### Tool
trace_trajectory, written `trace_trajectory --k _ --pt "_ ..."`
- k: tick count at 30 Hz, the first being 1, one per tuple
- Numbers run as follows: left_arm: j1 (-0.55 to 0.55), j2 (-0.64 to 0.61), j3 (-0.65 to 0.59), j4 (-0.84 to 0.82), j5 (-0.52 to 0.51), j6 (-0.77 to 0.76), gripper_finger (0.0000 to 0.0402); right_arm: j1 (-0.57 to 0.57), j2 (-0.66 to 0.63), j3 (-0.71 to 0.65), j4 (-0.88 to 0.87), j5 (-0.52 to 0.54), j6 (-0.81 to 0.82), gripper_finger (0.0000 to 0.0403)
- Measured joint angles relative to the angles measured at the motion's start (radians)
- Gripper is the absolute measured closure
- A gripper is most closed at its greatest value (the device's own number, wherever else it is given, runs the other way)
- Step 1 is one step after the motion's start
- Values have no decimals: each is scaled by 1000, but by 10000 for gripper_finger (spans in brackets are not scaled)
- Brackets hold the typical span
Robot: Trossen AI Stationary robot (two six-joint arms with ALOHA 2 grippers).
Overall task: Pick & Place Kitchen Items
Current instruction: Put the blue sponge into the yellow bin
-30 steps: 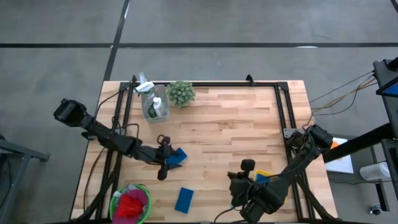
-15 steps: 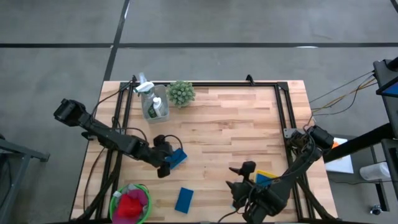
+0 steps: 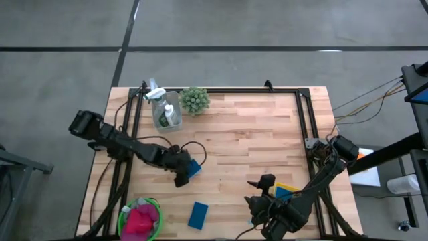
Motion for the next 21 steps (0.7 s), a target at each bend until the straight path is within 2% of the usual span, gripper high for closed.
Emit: trace_trajectory --k 8,11,14,20,21 --pt "43 39 2 19 53 24 166 0 0 0 8 -3 0 97" --pt "44 21 -1 26 55 34 181 0 0 -3 10 -4 0 97" --pt "45 12 -2 34 52 43 227 0 0 -9 15 -4 0 97" --pt "46 12 -2 76 42 86 374 0 1 -19 23 -5 3 97" --pt "46 12 -2 79 44 92 386 0 1 -19 26 -5 4 97"
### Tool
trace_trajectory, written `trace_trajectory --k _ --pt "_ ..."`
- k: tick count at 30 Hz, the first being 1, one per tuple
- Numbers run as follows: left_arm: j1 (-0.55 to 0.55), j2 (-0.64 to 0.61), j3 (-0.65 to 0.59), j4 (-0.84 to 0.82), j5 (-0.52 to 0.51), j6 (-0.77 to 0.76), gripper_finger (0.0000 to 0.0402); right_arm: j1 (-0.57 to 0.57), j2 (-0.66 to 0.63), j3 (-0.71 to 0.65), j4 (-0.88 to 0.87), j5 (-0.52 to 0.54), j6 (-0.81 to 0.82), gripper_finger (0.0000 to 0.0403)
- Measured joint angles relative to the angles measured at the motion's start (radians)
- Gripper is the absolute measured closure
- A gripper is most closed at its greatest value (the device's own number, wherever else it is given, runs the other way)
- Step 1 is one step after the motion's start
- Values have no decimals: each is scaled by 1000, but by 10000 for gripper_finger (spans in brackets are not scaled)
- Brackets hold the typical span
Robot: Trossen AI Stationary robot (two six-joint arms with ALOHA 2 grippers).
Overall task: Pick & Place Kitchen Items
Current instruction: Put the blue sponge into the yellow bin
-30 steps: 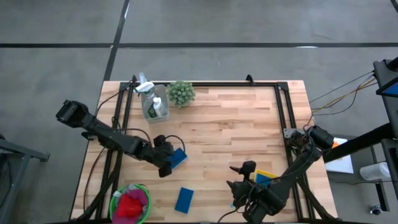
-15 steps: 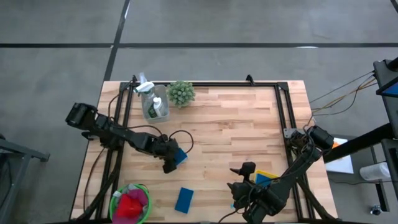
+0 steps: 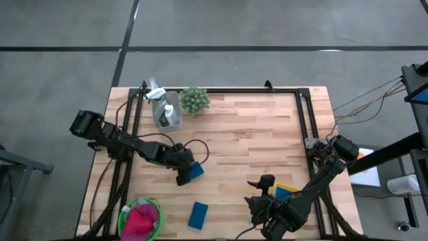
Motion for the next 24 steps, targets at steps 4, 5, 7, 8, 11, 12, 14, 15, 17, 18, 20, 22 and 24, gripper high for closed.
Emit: trace_trajectory --k 4,5,7,8,11,12,14,15,17,18,20,22,24 --pt "0 0 9 2 9 26 392 0 0 -10 19 0 0 97" --pt "0 0 14 3 10 33 395 0 0 -16 27 3 -1 97" --pt "-1 -1 29 4 10 49 398 0 0 -34 59 9 -6 97" --pt "-1 -2 39 4 10 61 398 0 0 -45 84 11 -12 97" --pt "-4 -2 74 5 10 98 399 -4 0 -88 190 13 -55 97" --pt "-5 -2 87 7 10 112 400 -8 0 -107 243 13 -77 97" --pt "-9 -2 113 9 10 145 400 -15 0 -148 357 13 -138 97" --pt "-11 -2 127 9 10 163 400 -18 0 -166 411 13 -169 97" --pt "-16 -2 152 11 10 195 400 -30 0 -206 539 16 -236 97" --pt "-18 -2 163 12 9 211 400 -37 0 -228 609 17 -271 97" --pt "-24 -2 181 25 8 244 401 -50 0 -275 775 16 -372 97" --pt "-32 -2 194 53 5 284 401 -63 0 -329 997 4 -495 97" --pt "-42 -3 198 94 5 326 401 -77 0 -386 1232 -43 -622 97"
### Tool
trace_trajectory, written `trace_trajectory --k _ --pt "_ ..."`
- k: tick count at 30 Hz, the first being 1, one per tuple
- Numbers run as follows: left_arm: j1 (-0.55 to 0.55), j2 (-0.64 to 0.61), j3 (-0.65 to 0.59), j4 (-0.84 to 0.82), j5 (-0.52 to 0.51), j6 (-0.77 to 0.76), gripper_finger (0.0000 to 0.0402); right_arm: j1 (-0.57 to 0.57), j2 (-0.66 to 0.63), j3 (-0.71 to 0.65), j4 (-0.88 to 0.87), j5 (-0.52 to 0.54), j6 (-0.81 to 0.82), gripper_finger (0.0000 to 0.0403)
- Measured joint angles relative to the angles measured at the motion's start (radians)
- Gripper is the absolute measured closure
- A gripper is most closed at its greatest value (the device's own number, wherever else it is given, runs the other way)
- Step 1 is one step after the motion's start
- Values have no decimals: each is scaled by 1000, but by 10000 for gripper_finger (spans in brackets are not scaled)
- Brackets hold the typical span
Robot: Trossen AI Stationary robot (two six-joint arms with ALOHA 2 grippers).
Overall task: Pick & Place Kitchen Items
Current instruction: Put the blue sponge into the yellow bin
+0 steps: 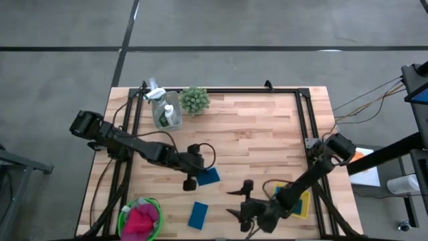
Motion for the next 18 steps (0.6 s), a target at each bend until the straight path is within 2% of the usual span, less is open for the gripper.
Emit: trace_trajectory --k 4,6,12,18 --pt "-21 0 0 75 -4 66 401 -35 -2 -112 440 -121 -172 97" --pt "-32 0 -1 97 -19 87 401 -51 -12 -154 538 -128 -197 97" --pt "-54 0 -2 129 -78 112 401 -91 -99 -217 521 -118 -81 97" --pt "-54 -1 -2 188 -80 117 401 -142 -189 -221 303 -92 107 97"
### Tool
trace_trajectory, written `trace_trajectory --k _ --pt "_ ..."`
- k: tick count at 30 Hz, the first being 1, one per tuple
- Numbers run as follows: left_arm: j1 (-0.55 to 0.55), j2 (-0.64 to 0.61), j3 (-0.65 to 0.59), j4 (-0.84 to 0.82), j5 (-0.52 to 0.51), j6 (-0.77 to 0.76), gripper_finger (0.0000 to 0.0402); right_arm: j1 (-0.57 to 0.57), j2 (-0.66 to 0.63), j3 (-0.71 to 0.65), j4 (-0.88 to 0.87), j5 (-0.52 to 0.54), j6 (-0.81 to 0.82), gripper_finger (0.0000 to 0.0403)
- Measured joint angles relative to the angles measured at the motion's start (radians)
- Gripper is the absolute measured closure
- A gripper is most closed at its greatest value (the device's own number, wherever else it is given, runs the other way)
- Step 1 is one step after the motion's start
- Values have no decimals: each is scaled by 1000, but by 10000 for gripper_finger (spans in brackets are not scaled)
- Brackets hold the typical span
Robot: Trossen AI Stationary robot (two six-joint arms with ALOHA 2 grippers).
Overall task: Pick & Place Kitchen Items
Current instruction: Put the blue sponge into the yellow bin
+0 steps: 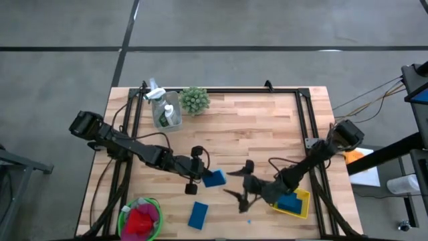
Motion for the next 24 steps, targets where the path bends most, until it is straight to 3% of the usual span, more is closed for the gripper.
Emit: trace_trajectory --k 6,16,20,24 --pt "0 0 1 33 -1 15 401 -52 -18 0 -39 -94 76 97" --pt "0 0 0 47 -3 19 401 -107 -18 0 -51 -158 112 105" --pt "0 0 0 57 -3 22 401 -128 -15 0 -55 -174 113 149" --pt "0 0 0 59 -3 22 401 -145 -13 1 -55 -211 114 227"
